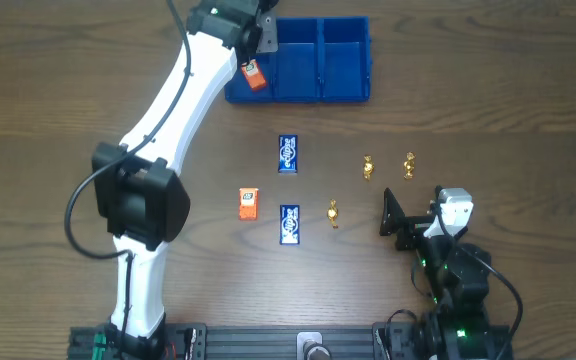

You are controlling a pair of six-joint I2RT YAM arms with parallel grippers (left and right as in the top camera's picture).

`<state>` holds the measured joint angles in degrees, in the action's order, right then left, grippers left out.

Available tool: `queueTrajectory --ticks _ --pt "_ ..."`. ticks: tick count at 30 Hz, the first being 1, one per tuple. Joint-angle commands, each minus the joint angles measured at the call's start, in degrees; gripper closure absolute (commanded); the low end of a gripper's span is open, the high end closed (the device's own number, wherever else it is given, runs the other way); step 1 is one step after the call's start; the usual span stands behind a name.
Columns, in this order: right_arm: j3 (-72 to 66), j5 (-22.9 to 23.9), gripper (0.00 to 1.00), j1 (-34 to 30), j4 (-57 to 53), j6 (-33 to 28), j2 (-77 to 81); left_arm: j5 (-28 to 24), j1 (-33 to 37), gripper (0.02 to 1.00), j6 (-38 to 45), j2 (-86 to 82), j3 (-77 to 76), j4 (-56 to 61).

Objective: Sort Candies Into Trays

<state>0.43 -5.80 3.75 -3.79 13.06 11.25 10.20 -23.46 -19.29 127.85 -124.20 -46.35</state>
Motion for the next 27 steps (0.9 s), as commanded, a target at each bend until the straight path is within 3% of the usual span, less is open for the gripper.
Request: queueTrajectory --ticks 1,13,19,27 --pt "0.0 -0.3 0.003 0.4 -0.4 0.5 -0.2 -2.6 2.1 0.652 -1.5 2.1 -2.0 -0.1" --pt "0.0 -0.3 0.003 0.4 -0.5 0.5 -0.2 -2.8 2.2 0.627 0.6 2.9 -1.9 0.4" --pt "0.0 -0.3 0.003 0.4 -0.4 0.5 -0.2 -2.8 2.2 0.417 0.6 2.8 -1.9 -0.5" --pt "0.0 -0.3 0.003 0.4 -0.5 0.5 -0.2 -2.9 0.4 0.332 0.4 -5.0 -1.5 -3.2"
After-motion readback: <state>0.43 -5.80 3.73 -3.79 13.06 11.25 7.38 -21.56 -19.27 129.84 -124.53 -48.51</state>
